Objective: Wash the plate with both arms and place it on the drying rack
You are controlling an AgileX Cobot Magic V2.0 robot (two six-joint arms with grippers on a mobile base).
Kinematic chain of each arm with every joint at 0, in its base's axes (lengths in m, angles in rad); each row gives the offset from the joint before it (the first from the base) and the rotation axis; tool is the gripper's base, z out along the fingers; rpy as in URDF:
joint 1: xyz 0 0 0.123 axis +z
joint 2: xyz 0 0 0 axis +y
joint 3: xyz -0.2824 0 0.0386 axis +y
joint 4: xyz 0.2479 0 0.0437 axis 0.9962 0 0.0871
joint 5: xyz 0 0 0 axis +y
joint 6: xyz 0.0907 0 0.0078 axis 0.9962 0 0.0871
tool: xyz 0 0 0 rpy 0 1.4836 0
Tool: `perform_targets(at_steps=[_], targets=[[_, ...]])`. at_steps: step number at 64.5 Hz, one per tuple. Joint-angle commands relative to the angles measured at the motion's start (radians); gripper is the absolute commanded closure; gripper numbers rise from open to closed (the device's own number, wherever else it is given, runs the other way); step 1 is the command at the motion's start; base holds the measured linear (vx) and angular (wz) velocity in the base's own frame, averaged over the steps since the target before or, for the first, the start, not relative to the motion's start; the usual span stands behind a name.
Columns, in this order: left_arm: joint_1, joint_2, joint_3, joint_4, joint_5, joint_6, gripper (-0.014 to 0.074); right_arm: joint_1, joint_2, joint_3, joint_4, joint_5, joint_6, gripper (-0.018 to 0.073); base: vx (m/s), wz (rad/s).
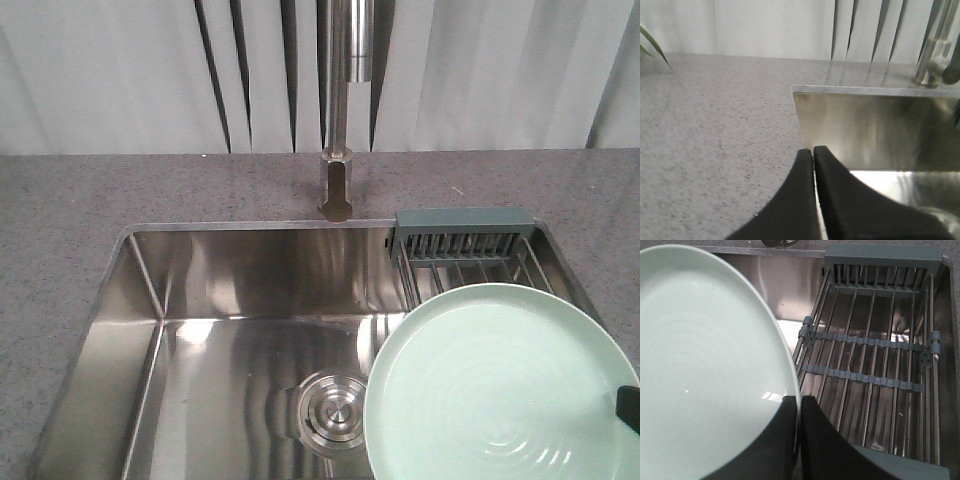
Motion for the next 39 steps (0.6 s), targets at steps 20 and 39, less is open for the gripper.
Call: perform_targets(at_steps=[20,39], targets=[[-0.004,-0.015,-0.028,-0.321,-0.188,-0.171,0.0603,-0.007,0.006,-0.026,0.038,-0.052,-0.002,0.0561,0.0,0.0],[-0.004,-0.015,-0.028,-0.569,-0.328,-0.221,0.0603,-0.007,0.006,-0.026,0.038,-0.052,-0.002,0.0561,0.0,0.0]])
